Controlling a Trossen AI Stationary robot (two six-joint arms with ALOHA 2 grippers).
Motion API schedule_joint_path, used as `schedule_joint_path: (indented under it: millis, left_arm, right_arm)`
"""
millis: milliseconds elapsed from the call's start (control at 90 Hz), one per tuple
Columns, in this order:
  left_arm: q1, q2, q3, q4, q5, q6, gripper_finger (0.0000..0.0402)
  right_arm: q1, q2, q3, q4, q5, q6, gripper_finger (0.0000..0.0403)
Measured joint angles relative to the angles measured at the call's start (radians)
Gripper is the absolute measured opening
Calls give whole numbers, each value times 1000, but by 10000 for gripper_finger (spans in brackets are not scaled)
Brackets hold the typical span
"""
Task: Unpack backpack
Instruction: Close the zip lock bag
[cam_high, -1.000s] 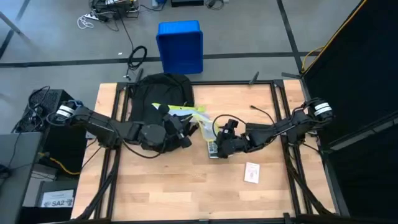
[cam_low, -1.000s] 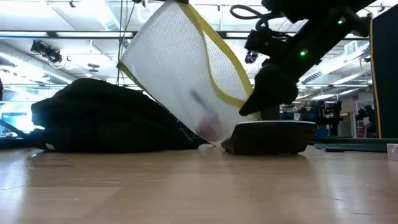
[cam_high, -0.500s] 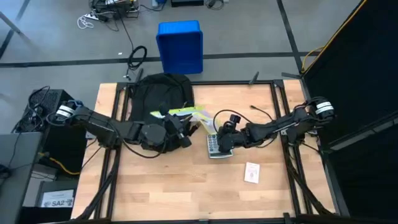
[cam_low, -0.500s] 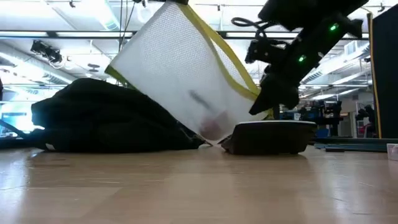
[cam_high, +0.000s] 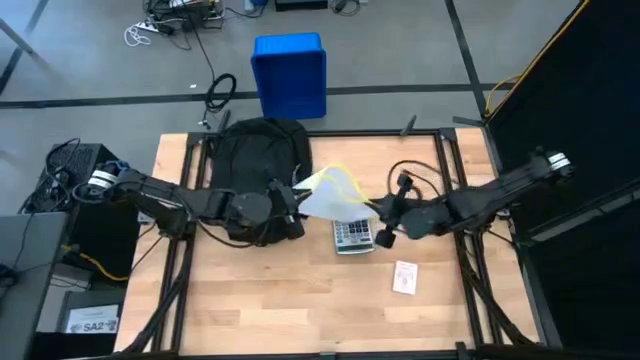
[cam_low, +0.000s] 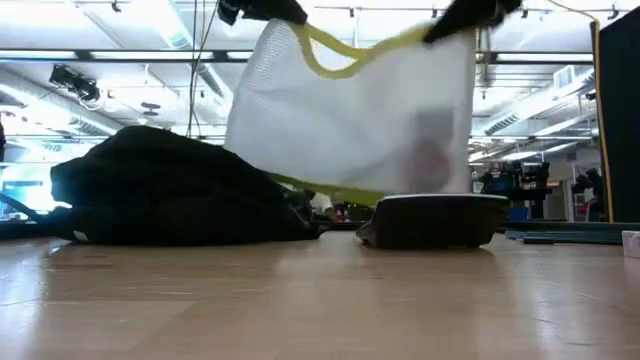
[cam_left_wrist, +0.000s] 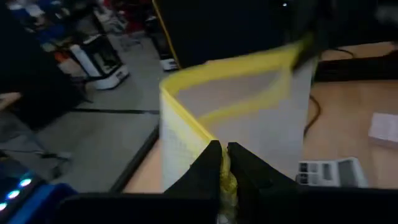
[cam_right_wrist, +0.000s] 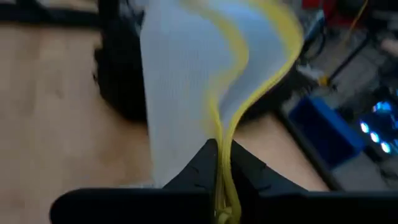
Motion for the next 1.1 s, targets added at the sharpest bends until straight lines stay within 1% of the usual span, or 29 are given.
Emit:
schedule_joint_path:
  millis: [111, 167, 211, 278, 356, 433, 578, 678, 733, 822, 944, 1044, 1100]
  left_arm:
    - [0, 0, 0, -27, 30, -21, 0]
    - [4, 0, -1, -37, 70, -28, 0]
    - [6, 0, -9, -28, 124, -38, 0]
    - [12, 0, -26, -14, 191, -40, 0]
    - [12, 2, -53, 20, 204, -40, 0]
    - [12, 2, -89, 87, 211, -42, 0]
    - [29, 2, -193, 225, 276, -50, 0]
    - [48, 3, -257, 346, 307, -77, 0]
    - [59, 2, -280, 384, 322, -97, 0]
    - [68, 8, -300, 399, 326, -104, 0]
    - [71, 9, -301, 416, 333, -91, 0]
    - [71, 9, -301, 445, 335, -78, 0]
    - [71, 9, -301, 481, 361, -95, 0]
  right_arm:
    - [15, -11, 70, -11, 8, -54, 0]
    - [15, -4, 102, -37, 16, -68, 0]
    - [13, 1, 120, -66, 25, -71, 0]
    - [4, 13, 136, -112, 35, -63, 0]
    - [-11, 15, 140, -180, 33, -14, 0]
    - [-27, 15, 141, -249, 31, 56, 0]
    - [-47, 15, 141, -351, 25, 163, 0]
    - [-56, 15, 141, -369, 11, 195, 0]
    - [-59, 15, 141, -374, 6, 202, 0]
    - [-69, 15, 141, -378, -14, 207, 0]
    - [-93, 15, 141, -405, -88, 238, 0]
    - [-106, 15, 141, -443, -127, 257, 0]
    - [-118, 14, 141, -460, -161, 267, 0]
